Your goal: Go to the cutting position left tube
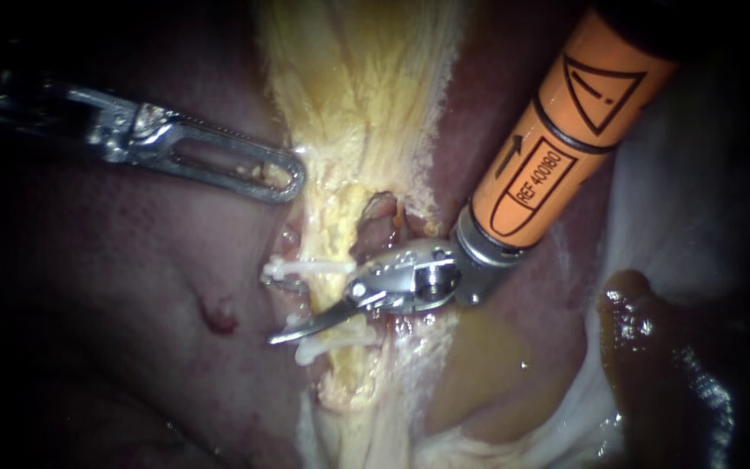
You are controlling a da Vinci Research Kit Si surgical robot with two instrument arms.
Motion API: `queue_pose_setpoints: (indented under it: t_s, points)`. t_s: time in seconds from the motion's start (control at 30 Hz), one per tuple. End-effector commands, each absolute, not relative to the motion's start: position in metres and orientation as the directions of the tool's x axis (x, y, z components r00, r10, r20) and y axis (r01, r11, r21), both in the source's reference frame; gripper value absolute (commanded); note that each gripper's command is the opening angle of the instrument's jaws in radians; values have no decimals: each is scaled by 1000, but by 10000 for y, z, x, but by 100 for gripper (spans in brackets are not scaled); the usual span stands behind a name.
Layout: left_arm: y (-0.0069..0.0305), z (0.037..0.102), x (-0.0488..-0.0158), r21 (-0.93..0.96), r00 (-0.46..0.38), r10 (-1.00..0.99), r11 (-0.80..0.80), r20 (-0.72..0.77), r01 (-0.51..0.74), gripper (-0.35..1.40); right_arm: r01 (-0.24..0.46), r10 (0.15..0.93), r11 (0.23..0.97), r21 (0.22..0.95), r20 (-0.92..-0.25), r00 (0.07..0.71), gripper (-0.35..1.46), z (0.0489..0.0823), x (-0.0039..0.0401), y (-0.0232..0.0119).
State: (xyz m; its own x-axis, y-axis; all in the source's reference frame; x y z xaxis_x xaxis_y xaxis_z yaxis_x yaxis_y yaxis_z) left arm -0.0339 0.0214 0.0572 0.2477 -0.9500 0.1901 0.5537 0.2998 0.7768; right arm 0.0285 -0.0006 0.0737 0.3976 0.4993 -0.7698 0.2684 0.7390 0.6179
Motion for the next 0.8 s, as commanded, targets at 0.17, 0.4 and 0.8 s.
queue_pose_setpoints:
  t_s: [0.17, 0.4, 0.8]
  points:
    - [215, 573, -337, 778, 249, -950, 300, 190, 552, -35, 320, 492, 721, 615, -779, 389, 140, 724, 283, -13]
    - [216, 576, -334, 777, 248, -950, 301, 192, 553, -35, 354, 498, 707, 613, -786, 367, 140, 705, 285, -20]
    - [217, 577, -334, 777, 249, -949, 302, 192, 553, -35, 362, 530, 695, 621, -783, 327, 140, 684, 283, -11]
